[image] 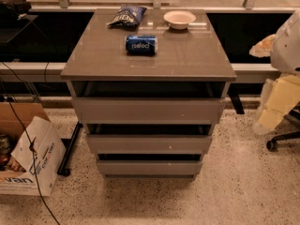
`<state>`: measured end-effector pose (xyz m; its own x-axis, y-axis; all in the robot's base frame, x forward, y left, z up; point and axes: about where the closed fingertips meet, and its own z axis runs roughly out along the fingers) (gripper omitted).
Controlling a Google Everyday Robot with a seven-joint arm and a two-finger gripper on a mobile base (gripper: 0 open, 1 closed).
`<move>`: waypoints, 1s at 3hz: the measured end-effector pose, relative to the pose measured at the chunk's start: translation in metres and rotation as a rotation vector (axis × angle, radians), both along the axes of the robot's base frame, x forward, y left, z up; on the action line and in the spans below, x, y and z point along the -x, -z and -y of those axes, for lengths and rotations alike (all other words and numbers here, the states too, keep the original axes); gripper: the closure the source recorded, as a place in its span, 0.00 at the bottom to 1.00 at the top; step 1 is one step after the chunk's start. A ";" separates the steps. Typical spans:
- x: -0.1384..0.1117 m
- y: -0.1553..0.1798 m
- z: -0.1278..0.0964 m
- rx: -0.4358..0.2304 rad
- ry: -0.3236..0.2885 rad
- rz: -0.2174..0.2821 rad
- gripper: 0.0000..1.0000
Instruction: Open bottom drawer
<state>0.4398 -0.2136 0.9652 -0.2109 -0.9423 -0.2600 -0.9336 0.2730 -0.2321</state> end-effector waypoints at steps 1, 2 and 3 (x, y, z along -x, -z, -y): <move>-0.002 0.026 -0.001 -0.078 0.010 0.007 0.00; -0.008 0.060 0.001 -0.092 0.052 0.021 0.00; -0.018 0.105 0.011 -0.129 0.104 0.000 0.00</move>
Offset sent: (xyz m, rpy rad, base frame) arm 0.0196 -0.0058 -0.1128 0.1016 -0.0291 -0.1121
